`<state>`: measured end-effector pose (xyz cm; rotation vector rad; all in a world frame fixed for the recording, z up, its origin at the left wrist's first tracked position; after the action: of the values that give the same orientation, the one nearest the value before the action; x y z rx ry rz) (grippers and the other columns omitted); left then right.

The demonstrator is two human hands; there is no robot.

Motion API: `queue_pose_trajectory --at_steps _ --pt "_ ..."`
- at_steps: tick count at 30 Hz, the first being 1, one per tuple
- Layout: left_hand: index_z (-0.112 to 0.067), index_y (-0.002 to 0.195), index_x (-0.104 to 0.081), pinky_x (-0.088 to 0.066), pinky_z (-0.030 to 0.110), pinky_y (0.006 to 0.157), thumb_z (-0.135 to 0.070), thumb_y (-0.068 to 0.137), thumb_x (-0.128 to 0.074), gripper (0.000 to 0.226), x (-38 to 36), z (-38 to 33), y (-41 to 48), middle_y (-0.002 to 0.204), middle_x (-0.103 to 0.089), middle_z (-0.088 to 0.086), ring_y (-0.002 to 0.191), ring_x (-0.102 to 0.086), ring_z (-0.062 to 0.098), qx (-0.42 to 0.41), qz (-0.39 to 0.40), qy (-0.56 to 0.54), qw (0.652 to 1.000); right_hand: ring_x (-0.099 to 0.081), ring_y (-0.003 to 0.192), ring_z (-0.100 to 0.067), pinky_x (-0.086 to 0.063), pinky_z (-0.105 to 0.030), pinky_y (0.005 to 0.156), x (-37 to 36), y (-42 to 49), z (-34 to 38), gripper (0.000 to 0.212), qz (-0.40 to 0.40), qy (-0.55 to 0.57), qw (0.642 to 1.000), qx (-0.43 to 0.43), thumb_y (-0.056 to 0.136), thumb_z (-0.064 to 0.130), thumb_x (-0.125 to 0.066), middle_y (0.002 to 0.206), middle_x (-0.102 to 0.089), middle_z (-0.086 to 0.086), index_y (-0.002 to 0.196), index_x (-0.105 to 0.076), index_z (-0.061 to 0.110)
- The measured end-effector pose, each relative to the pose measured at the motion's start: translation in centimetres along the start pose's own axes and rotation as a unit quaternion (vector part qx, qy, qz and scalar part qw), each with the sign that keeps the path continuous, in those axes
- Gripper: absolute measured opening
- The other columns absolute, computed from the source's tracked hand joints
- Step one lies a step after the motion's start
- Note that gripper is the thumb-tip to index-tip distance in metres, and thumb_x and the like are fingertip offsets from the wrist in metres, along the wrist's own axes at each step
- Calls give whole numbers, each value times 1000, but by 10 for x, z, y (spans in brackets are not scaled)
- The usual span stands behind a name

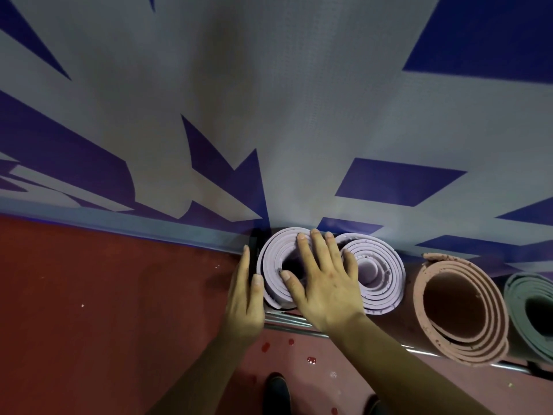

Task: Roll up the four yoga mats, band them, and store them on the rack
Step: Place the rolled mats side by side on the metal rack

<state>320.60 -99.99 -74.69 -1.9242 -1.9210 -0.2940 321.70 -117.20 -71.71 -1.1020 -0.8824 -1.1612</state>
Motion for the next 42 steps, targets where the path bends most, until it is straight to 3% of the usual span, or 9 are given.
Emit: queue_pose_trajectory --at_steps 5,9,14,18,24,32,39,42 --pt "-37 156 -23 -23 49 123 -60 98 -22 62 -1 -27 14 166 -23 -10 152 -17 4 -20 18 78 997 20 156 -17 3 -49 124 5 0 -1 81 27 18 999 1 93 74 5 171 13 7 163 3 35" --pt "-37 157 -25 2 58 124 -57 96 -4 68 -12 -60 21 168 -9 -11 155 2 9 -89 73 303 946 34 149 -10 15 -45 123 17 -14 -14 69 32 53 998 3 93 68 9 168 23 11 157 17 44" --pt "-36 160 -8 14 51 123 -55 96 4 68 -38 -84 30 170 0 1 156 10 20 -166 152 470 853 23 155 -18 9 -47 124 19 -37 -58 70 27 17 997 -63 94 65 12 171 14 3 160 11 41" --pt "-34 159 -22 -5 57 124 -59 100 -9 66 -47 -81 32 167 -21 6 156 -10 28 -185 145 511 827 16 157 -23 9 -52 125 14 -38 -76 69 34 -10 997 -73 95 66 9 172 9 -2 160 11 42" --pt "-33 160 -22 -14 59 122 -65 101 -10 69 -52 -73 32 167 -20 8 155 -12 29 -188 140 528 817 -1 158 -29 -1 -58 124 12 -34 -71 69 14 -7 998 -66 102 63 2 171 -9 -9 163 -13 35" --pt "-30 159 -28 -14 58 122 -68 100 -10 72 -56 -71 32 166 -23 10 155 -15 29 -188 132 531 816 1 158 -29 -1 -59 123 11 -29 -74 71 23 -6 998 -64 101 63 6 171 -5 -9 163 -14 34" --pt "-28 158 -29 -17 60 121 -70 100 -12 74 -61 -68 30 165 -25 13 154 -17 30 -185 127 533 815 -18 156 -33 -19 -63 121 10 -29 -77 63 6 -12 998 -62 105 56 -15 168 -23 -13 161 -29 30" --pt "-30 158 -29 -15 58 122 -69 99 -7 74 -60 -70 31 165 -25 11 154 -17 29 -180 130 530 818 -7 158 -30 -9 -60 123 8 -28 -77 64 12 -6 998 -57 104 58 -10 170 -13 -11 163 -20 33"
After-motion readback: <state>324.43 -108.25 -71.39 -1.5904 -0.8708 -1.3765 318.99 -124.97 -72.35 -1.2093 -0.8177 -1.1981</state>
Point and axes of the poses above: each hand's wrist, its own y-axis towards the middle knuckle, its own x-axis out of the back of the hand, z = x × y, the point moved 2 cm from there along y, towards the middle knuckle
